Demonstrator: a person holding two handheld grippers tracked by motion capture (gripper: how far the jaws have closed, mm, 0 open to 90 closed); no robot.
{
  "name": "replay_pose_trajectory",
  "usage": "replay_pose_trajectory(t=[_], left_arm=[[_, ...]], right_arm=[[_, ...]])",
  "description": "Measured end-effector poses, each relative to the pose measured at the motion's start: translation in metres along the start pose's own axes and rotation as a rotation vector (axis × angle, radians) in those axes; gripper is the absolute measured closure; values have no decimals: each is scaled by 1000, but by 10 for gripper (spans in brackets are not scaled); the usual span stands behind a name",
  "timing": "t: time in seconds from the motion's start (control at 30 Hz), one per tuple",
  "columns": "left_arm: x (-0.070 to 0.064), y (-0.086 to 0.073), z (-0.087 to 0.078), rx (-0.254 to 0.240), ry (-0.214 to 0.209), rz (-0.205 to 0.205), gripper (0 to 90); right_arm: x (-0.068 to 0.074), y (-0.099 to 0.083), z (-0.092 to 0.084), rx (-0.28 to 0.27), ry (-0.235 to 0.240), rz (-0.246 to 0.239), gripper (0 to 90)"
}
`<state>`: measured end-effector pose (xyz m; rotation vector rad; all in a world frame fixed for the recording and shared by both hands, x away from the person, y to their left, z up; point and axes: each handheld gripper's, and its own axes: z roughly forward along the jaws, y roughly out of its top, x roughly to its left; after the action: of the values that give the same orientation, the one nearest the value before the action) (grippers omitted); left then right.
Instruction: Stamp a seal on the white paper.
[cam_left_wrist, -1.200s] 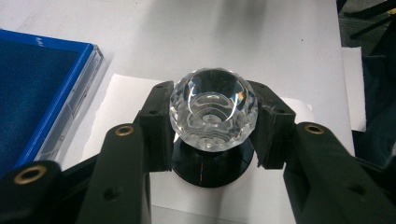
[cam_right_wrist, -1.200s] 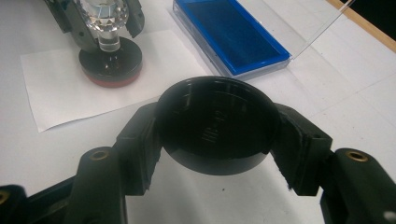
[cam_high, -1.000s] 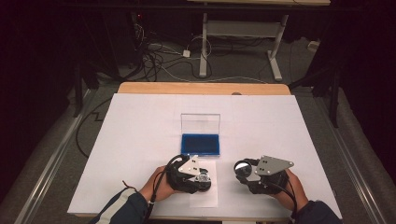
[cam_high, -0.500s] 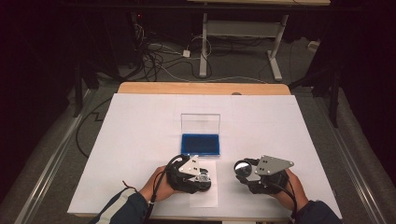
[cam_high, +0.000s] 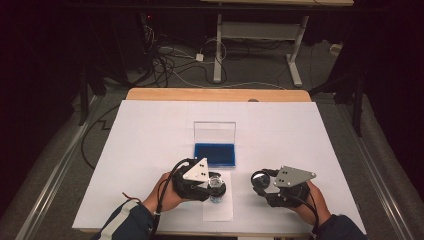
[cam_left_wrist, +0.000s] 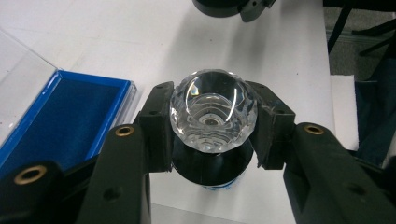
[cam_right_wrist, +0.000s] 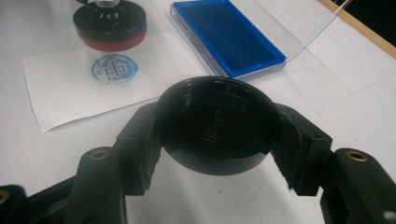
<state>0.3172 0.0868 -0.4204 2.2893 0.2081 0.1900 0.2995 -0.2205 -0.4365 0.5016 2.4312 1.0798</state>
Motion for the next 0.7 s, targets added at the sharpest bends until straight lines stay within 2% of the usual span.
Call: replay_pose_trajectory(t=[0.07, 0.23, 0.7], left_arm=[[0, 1, -2, 2, 12, 8, 544], [0, 1, -4, 0, 5, 5, 544], [2, -10, 18, 64, -29, -4, 543]], right_arm=[[0, 0, 0, 0, 0, -1, 381], [0, 0, 1, 2, 4, 1, 381], [1, 0, 1, 8, 6, -1, 381]])
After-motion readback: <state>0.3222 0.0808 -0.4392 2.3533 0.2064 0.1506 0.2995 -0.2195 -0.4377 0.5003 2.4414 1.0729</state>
